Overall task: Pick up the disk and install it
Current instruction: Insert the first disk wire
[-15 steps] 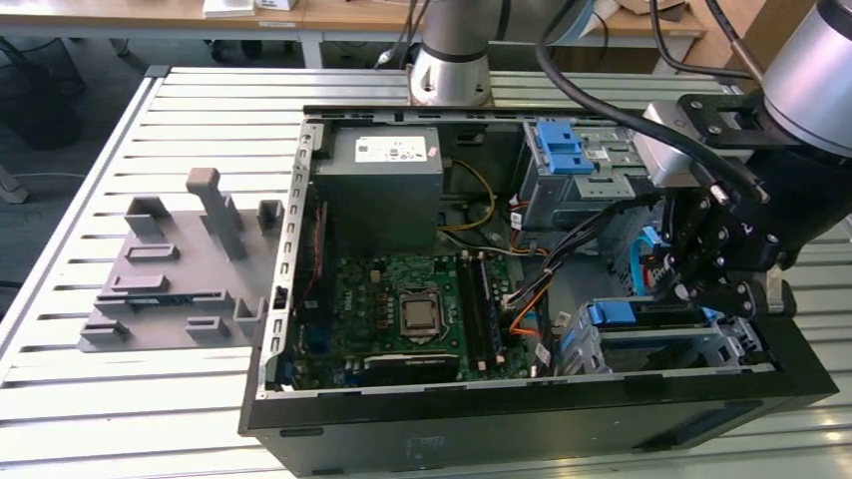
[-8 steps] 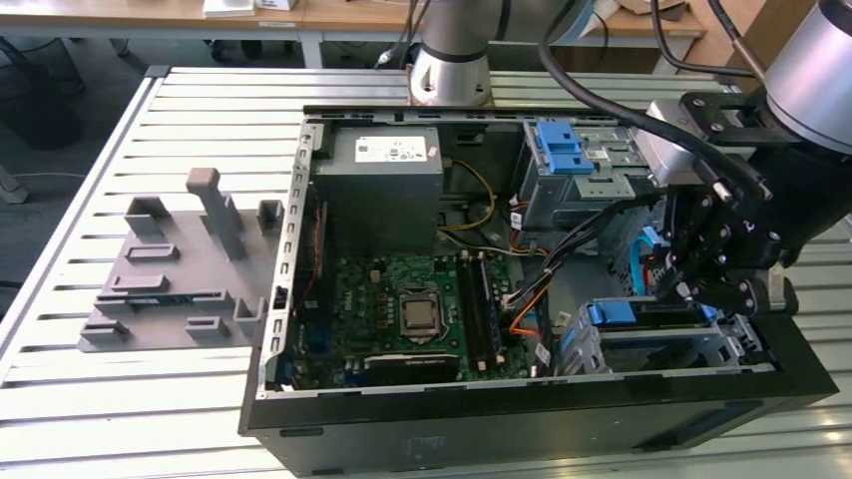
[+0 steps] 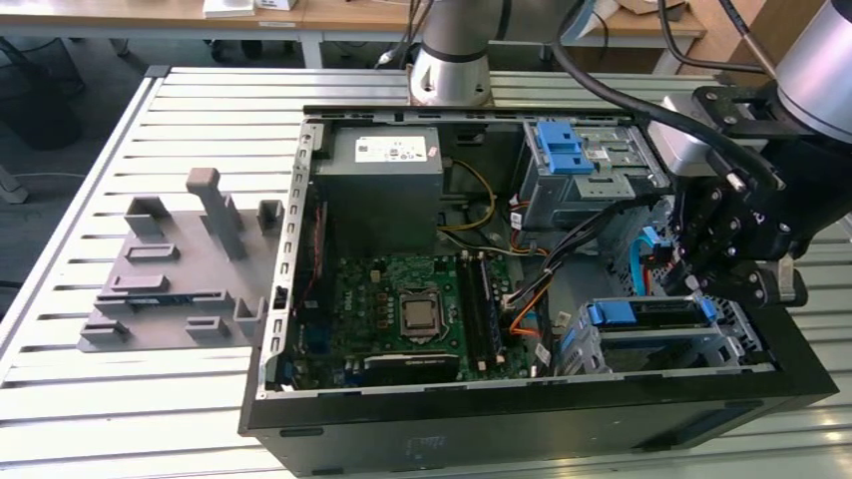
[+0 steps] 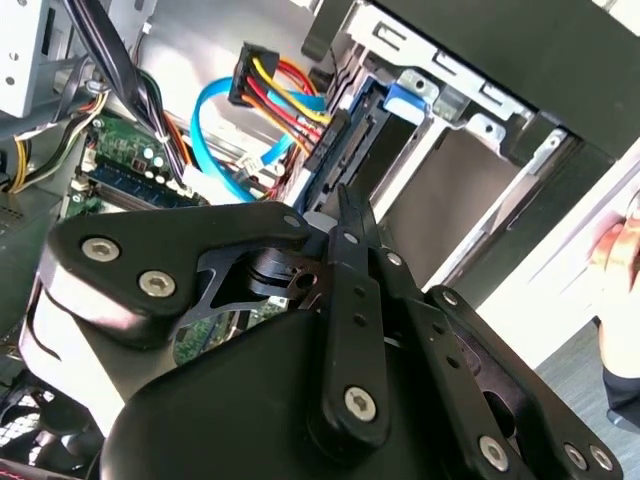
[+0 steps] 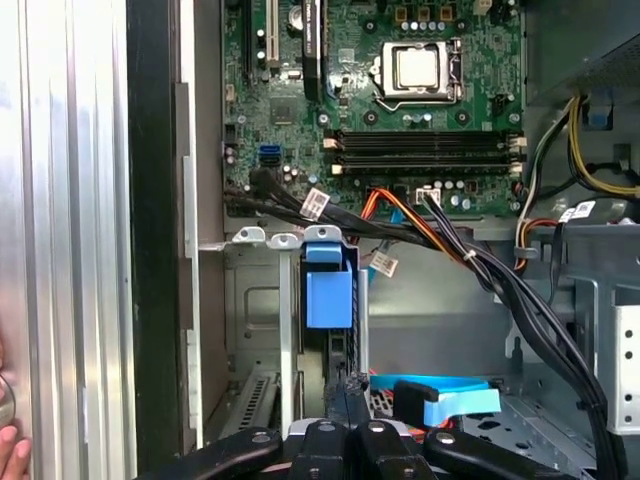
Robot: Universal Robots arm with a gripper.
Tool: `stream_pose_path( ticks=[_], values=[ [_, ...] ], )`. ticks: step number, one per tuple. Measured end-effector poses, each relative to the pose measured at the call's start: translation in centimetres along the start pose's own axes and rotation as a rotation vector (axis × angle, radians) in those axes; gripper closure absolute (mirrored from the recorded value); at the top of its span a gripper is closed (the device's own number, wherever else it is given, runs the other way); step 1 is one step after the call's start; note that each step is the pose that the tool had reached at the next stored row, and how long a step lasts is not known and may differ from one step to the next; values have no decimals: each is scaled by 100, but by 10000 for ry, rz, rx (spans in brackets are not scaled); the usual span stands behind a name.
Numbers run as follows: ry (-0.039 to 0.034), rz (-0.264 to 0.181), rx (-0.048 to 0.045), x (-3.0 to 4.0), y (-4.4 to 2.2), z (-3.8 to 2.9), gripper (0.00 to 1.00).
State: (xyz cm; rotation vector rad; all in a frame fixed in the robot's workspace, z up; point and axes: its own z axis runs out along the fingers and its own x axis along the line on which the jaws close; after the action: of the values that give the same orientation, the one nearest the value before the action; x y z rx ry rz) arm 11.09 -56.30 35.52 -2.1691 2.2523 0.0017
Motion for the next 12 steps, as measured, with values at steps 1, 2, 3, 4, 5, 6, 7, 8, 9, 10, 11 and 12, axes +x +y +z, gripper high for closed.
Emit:
stream_pose_path(
  ticks=[1, 2, 3, 4, 5, 6, 7, 8, 9, 10, 11, 12],
  values=[
    [0, 0, 0, -2, -11, -3, 89],
    [-1, 0, 0, -5, -21, -9, 89],
    [-1, 1, 0, -7, -31, -16, 89],
    [-1, 0, 0, -10, -39, -23, 89],
    [-3, 0, 0, -12, -47, -28, 89],
    [-3, 0, 0, -15, -54, -33, 89],
    [-4, 1, 0, -18, -60, -38, 89],
    [-5, 0, 0, -24, -66, -43, 89],
    [-4, 0, 0, -31, -71, -46, 89],
    [-3, 0, 0, -44, -76, -48, 89],
    [-3, 0, 0, -57, -80, -48, 89],
    [-3, 0, 0, -71, -84, -49, 89]
  ],
)
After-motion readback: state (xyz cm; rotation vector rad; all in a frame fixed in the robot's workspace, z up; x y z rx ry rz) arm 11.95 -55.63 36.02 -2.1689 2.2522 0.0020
